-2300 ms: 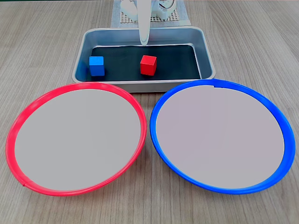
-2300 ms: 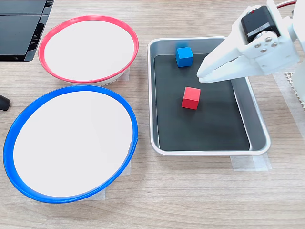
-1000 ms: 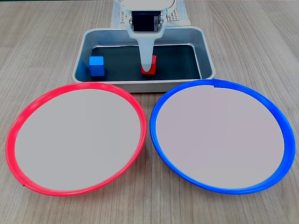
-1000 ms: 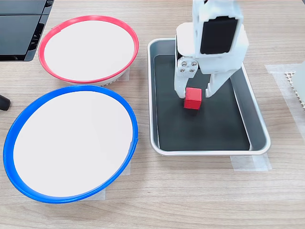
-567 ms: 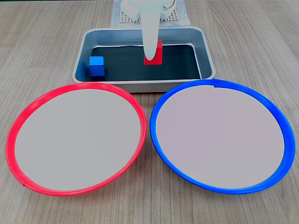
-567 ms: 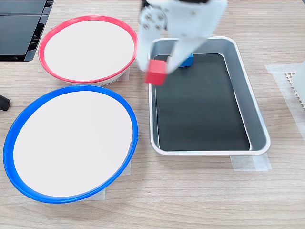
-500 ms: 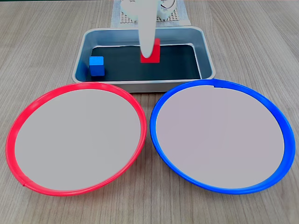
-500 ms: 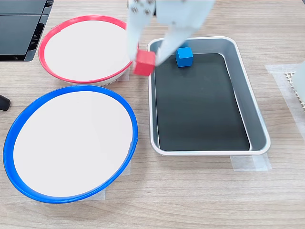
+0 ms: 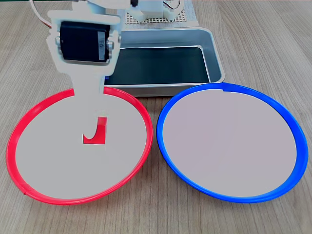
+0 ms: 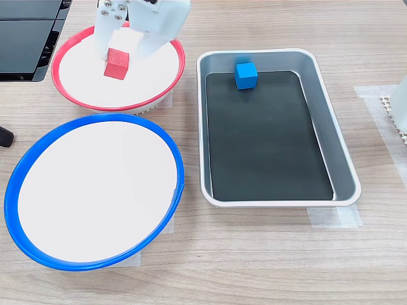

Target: Move two blocks tray to matching dishes

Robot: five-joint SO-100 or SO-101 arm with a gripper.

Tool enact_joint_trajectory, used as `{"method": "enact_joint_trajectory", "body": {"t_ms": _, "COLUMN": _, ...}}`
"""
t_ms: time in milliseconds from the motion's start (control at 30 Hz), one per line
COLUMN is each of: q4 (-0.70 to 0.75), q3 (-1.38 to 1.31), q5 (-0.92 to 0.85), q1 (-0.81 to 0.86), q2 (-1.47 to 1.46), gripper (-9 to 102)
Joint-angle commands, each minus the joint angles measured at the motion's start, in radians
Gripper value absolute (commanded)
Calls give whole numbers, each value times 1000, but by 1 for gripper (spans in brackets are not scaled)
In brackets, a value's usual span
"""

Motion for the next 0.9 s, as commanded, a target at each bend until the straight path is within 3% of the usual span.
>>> {"method": "enact_joint_trajectory", "body": {"t_ms": 0, "q4": -52, "q3": 15, "q5": -15, "q1": -3, "q2": 12, "gripper": 19}}
{"method": "enact_joint_trajectory", "body": {"t_ms": 100, "q4": -55, "q3": 40, "q5": -21, "q1": -5, "q2": 44, "gripper": 19}}
{"method": "enact_joint_trajectory", "body": {"t_ms": 200, "q4": 15, "q3": 80, "q5": -32, "q1": -3, "q2": 124, "gripper": 9}}
{"method": "enact_joint_trajectory", "body": {"t_ms": 333, "q4": 345, "q3": 193, "q5": -104, "q1": -11, "q2": 333, "gripper": 0}}
{"method": "enact_joint_trajectory", "body": {"t_ms": 500, "q4": 526, "q3": 449, "q5": -169, "q1": 25, "q2": 597, "gripper": 0}}
{"method": "enact_joint_trajectory", "body": {"t_ms": 667, "q4": 425, "q3": 667, "q5": -287, "q1": 141, "q2": 683, "gripper": 9}}
{"method": "enact_joint_trajectory", "body": {"t_ms": 867, "q4": 267, "q3": 706, "q5": -364, "q1": 233, "q2": 629, "gripper": 16}}
